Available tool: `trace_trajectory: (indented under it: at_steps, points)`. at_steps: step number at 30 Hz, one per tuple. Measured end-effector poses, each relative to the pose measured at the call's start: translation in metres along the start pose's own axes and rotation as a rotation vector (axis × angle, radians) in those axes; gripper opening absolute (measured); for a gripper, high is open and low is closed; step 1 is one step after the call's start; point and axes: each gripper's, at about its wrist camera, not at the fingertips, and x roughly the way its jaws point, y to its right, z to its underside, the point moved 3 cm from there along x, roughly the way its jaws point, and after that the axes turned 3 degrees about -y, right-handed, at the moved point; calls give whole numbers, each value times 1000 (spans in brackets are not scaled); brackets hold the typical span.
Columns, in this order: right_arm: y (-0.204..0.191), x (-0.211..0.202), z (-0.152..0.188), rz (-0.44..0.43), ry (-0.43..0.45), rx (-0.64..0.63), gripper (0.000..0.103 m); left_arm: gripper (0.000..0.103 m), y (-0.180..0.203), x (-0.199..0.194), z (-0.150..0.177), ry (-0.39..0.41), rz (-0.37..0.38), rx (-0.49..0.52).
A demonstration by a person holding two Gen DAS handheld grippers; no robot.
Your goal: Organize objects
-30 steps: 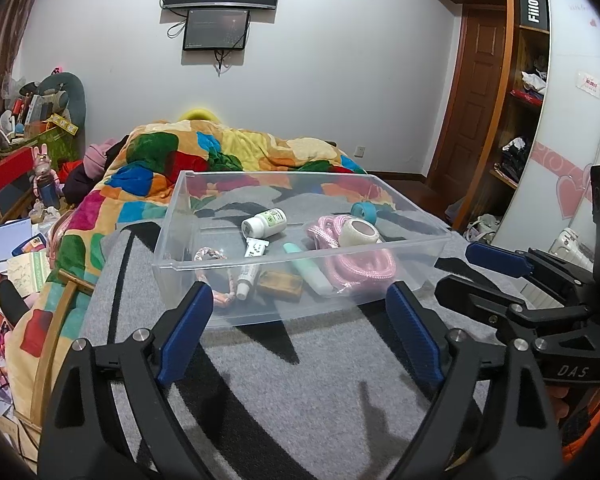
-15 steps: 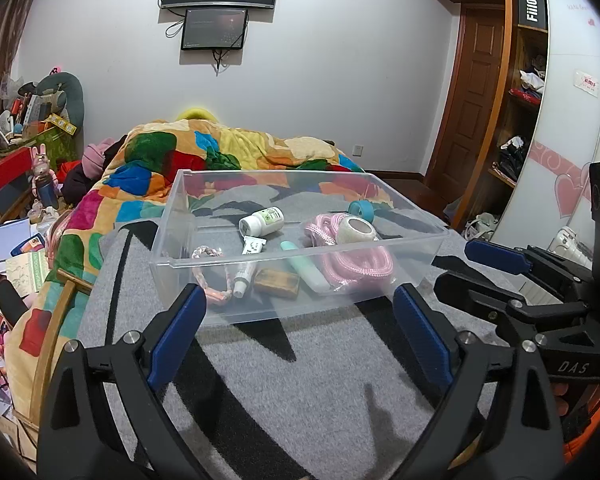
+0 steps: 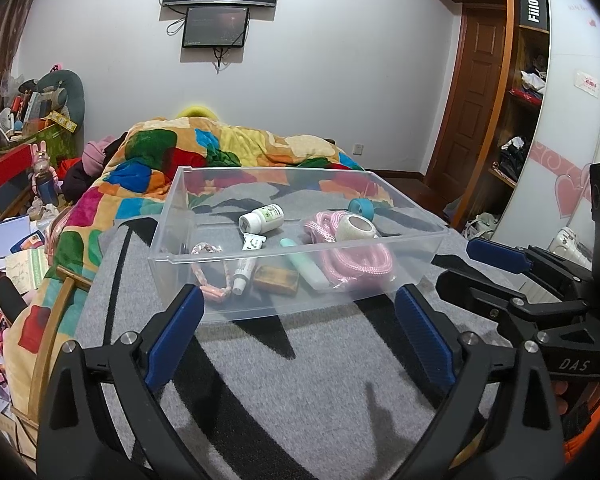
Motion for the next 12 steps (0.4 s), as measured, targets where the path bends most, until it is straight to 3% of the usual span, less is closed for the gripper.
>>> trace_trajectory:
  at_steps: [12]
  points:
    - [3,-2,1,2,-2,12,76,101,0,1,0,-2,-1,-7]
